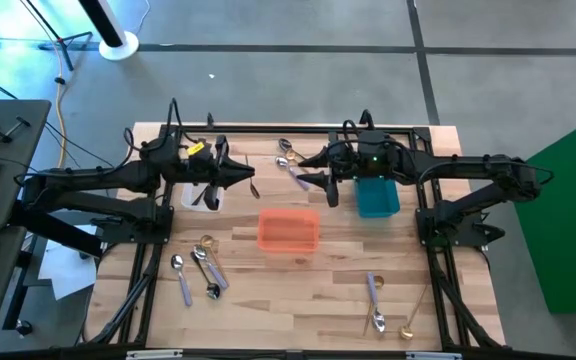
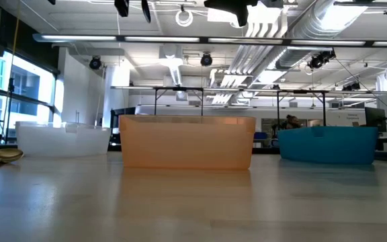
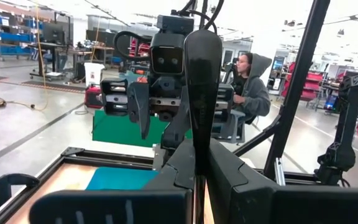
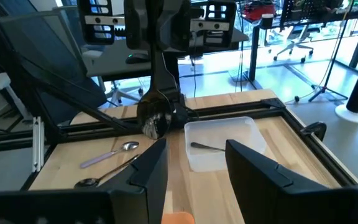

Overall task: Sort silverware by color (type)
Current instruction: Put the right black spoon into the white bin

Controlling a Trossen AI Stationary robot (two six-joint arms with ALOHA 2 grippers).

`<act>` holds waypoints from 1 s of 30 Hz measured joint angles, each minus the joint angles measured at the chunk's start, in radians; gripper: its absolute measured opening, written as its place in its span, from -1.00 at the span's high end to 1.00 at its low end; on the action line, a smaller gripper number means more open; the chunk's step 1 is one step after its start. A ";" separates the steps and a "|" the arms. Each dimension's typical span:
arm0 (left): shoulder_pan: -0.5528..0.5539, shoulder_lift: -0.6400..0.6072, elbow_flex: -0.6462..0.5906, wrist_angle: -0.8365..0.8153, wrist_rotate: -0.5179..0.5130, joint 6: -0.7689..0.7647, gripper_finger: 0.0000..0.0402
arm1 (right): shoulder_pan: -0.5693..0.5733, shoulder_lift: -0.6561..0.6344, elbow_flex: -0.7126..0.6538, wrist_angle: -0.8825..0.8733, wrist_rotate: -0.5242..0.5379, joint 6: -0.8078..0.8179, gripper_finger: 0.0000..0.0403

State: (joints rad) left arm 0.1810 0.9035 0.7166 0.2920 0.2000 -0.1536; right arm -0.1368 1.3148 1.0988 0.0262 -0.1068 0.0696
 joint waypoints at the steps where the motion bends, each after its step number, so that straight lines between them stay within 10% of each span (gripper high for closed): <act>1: 0.000 0.000 0.000 0.000 0.000 0.000 0.98 | 0.000 0.000 0.000 0.000 0.000 0.000 0.27; 18: 0.012 -0.011 0.001 -0.025 -0.019 0.005 0.98 | 0.000 0.000 0.000 -0.002 0.000 0.000 0.27; 30: 0.251 -0.011 0.152 -0.757 -0.236 0.013 0.98 | 0.000 0.000 0.000 -0.054 0.045 0.019 0.27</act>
State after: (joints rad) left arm 0.4322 0.8923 0.8686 -0.4648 -0.0360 -0.1404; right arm -0.1368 1.3149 1.0985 -0.0282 -0.0616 0.0891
